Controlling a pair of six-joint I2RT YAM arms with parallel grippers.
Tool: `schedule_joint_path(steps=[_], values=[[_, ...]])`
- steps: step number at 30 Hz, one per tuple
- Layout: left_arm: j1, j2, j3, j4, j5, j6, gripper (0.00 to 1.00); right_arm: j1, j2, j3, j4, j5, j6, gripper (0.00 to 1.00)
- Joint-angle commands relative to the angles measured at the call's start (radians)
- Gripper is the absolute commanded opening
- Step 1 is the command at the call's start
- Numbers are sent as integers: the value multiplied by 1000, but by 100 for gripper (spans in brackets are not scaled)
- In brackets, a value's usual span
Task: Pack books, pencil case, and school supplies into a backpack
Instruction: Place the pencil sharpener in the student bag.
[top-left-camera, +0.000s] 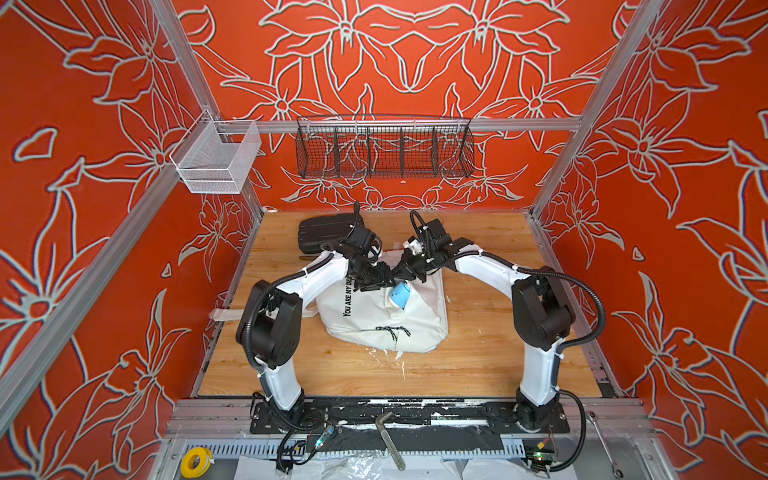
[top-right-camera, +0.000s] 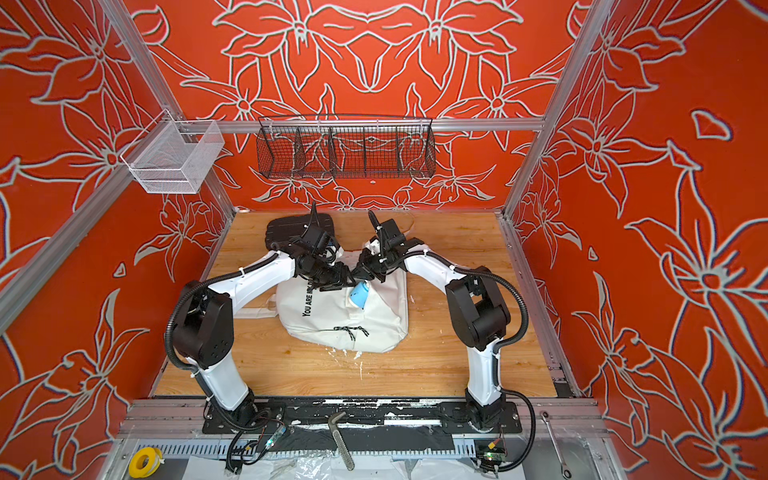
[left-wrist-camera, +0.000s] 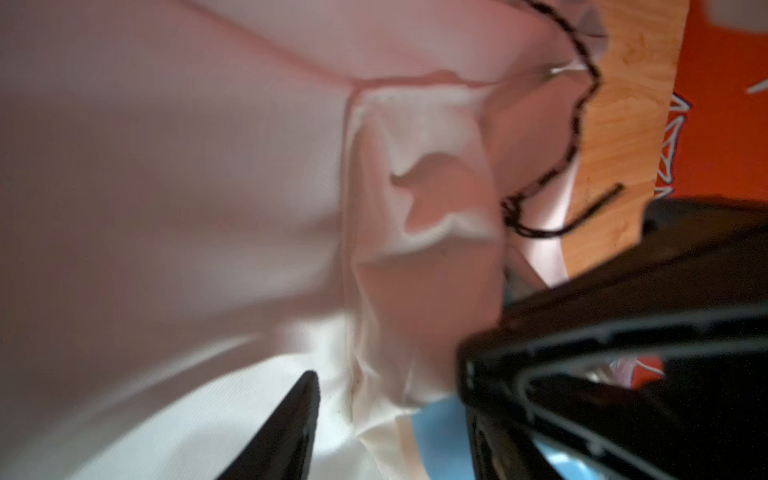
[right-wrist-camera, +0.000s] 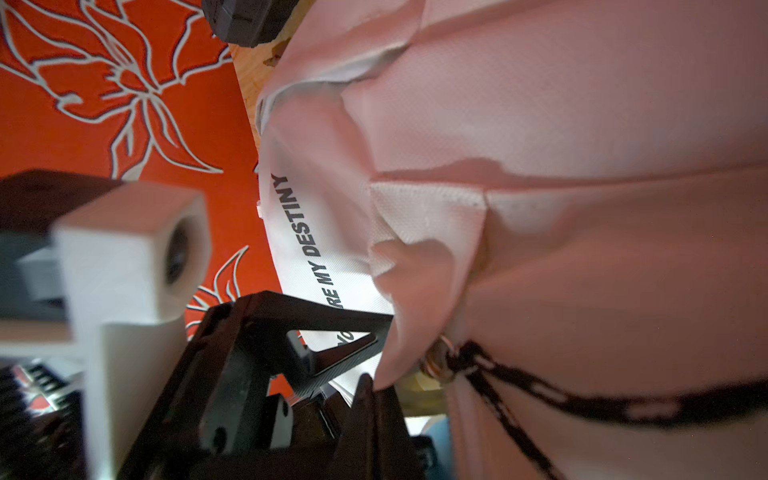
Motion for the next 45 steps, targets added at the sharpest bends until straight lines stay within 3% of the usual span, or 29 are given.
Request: schedule_joint_path(steps=[1, 4, 8, 10, 15, 19, 22, 24, 27, 30, 35, 41, 45], values=[[-16, 48, 32, -37, -52, -23, 40, 26, 2, 33, 74, -69, 35, 0], [-16, 70, 45, -70, -85, -40, 34, 30, 5, 35, 84, -71, 53, 0], [-16, 75, 45, -40, -56, -55, 5, 38, 2, 31, 86, -65, 59, 0], [-16, 78, 56, -43, -24, -47, 0, 35, 0, 46, 19, -29, 5, 0], [-15, 62, 57, -54, 51, -35, 0, 30, -85, 151, -242, 265, -304, 46], [-11, 45, 38, -53, 94, -28, 0, 25, -199, 127, -165, 350, -431, 61], [-1, 42, 38, -52, 147, -25, 0, 27, -226, 145, -230, 307, -576, 55], [4, 40, 45, -59, 170, -22, 0, 27, -237, 122, -287, 245, -632, 43], [21, 34, 47, -64, 200, -23, 0, 36, -277, 1, -253, 171, -588, 26], [40, 30, 44, -56, 242, -33, 0, 78, -324, -127, -139, 151, -527, 22], [44, 45, 72, -65, 310, -35, 0, 153, -253, -132, -194, 237, -541, 22], [44, 58, 118, -135, 388, 25, 0, 159, -185, -135, -364, 531, -470, 22], [44, 69, 146, -211, 418, 85, 0, 143, -183, -180, -340, 611, -378, 22]])
